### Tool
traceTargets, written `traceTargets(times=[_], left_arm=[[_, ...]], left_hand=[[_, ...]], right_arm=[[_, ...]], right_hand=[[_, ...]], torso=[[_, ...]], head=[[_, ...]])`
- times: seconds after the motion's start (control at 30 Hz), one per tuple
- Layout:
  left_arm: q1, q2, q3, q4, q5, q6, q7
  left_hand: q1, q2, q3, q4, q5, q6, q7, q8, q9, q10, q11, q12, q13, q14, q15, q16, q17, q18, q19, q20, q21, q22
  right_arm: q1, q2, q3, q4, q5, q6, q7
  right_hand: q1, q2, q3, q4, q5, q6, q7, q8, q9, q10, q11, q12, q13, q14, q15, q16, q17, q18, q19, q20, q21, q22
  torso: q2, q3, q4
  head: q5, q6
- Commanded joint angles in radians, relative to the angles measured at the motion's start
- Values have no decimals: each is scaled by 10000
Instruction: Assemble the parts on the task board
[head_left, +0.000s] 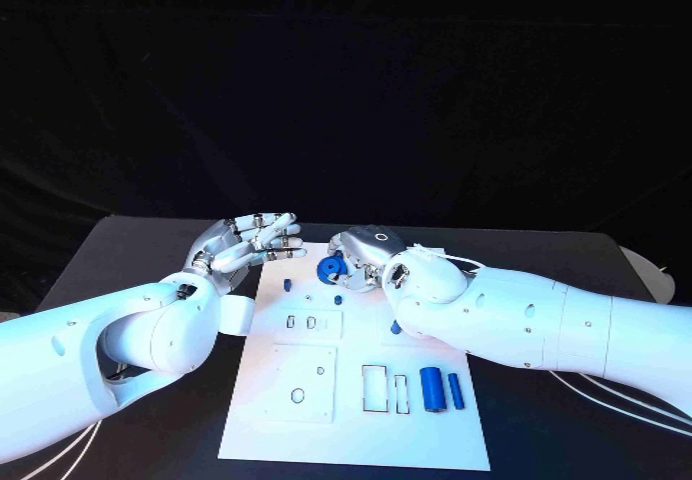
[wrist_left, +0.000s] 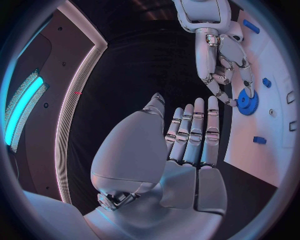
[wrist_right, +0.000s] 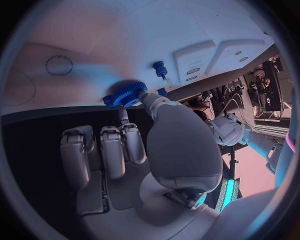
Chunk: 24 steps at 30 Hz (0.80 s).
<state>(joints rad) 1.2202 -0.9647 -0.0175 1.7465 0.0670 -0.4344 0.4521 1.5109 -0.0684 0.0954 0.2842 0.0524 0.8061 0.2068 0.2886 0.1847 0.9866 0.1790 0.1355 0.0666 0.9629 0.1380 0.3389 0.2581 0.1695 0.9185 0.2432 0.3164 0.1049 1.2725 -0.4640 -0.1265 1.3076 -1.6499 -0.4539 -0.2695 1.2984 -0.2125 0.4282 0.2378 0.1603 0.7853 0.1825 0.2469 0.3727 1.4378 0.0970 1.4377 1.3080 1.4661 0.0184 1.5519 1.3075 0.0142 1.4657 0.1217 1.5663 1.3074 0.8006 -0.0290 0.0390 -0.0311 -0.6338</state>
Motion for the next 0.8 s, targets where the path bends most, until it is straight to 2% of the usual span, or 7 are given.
traceTargets(times=[0.03, 0.2, 0.33, 0.37, 0.8], left_arm=[[21, 10, 9, 27, 20, 168, 63], [21, 3, 9, 37, 20, 131, 54], [21, -3, 9, 42, 19, 111, 48], [21, -5, 9, 43, 18, 108, 47], [21, -36, 9, 60, 18, 98, 44]], left_hand=[[60, 51, 34, -5, -21, -62, 278, -47, -17, 50, 35, -61, 4, -97, -3, -63, 11, 143, 5, 45, -58, -10], [70, 53, 35, -7, -22, -58, 277, -51, -18, 60, 34, -76, 4, -102, -3, -75, 21, 143, 6, 48, -67, -20], [72, 53, 36, -8, -22, -59, 277, -51, -18, 59, 34, -77, 4, -102, -4, -76, 22, 143, 6, 48, -68, -20], [72, 53, 36, -8, -22, -59, 277, -51, -18, 59, 34, -77, 4, -102, -4, -76, 22, 143, 6, 48, -68, -20], [92, 54, 42, -18, -22, -63, 276, -56, -20, 55, 34, -88, 3, -102, -4, -80, 27, 144, 8, 48, -71, -24]], right_arm=[[-3, 25, -1, -20, 99, 248, -16], [-2, 14, -2, -8, 260, 551, 151], [-2, 0, -3, -12, 320, 755, 245], [-2, -4, -3, -15, 328, 786, 256], [-2, -130, -4, 16, 387, 861, 62]], right_hand=[[-171, -44, -287, 139, -94, -108, 61, -145, -31, -41, 66, -50, 1108, 938, 114, 51, 2137, -142, 1051, 124, 45, 2634], [-625, 117, -514, 492, 670, 344, -22, -79, 43, 14, 6, 8, 1161, 950, 83, 71, 2197, -142, 1051, 137, 45, 2634], [-840, 237, -505, 512, 933, 476, -62, -83, 58, 47, -28, 39, 1192, 954, 55, 78, 2219, -142, 1051, 113, 45, 2634], [-978, 331, -470, 507, 1023, 633, -104, -41, 84, 93, -62, 82, 1238, 959, 28, 84, 2241, -142, 1051, 93, 45, 2634], [-1165, 436, -409, 516, 1078, 778, -152, -32, 101, 143, -108, 128, 1285, 962, -15, 87, 2252, -142, 1051, 53, 45, 2634]], torso=[[3, -4, 3], [1, -6, 8], [-3, 2, 1], [-3, 2, 1], [-3, 3, 9]], head=[[-4, 8], [0, -7], [6, -21], [6, -21], [-6, -38]])
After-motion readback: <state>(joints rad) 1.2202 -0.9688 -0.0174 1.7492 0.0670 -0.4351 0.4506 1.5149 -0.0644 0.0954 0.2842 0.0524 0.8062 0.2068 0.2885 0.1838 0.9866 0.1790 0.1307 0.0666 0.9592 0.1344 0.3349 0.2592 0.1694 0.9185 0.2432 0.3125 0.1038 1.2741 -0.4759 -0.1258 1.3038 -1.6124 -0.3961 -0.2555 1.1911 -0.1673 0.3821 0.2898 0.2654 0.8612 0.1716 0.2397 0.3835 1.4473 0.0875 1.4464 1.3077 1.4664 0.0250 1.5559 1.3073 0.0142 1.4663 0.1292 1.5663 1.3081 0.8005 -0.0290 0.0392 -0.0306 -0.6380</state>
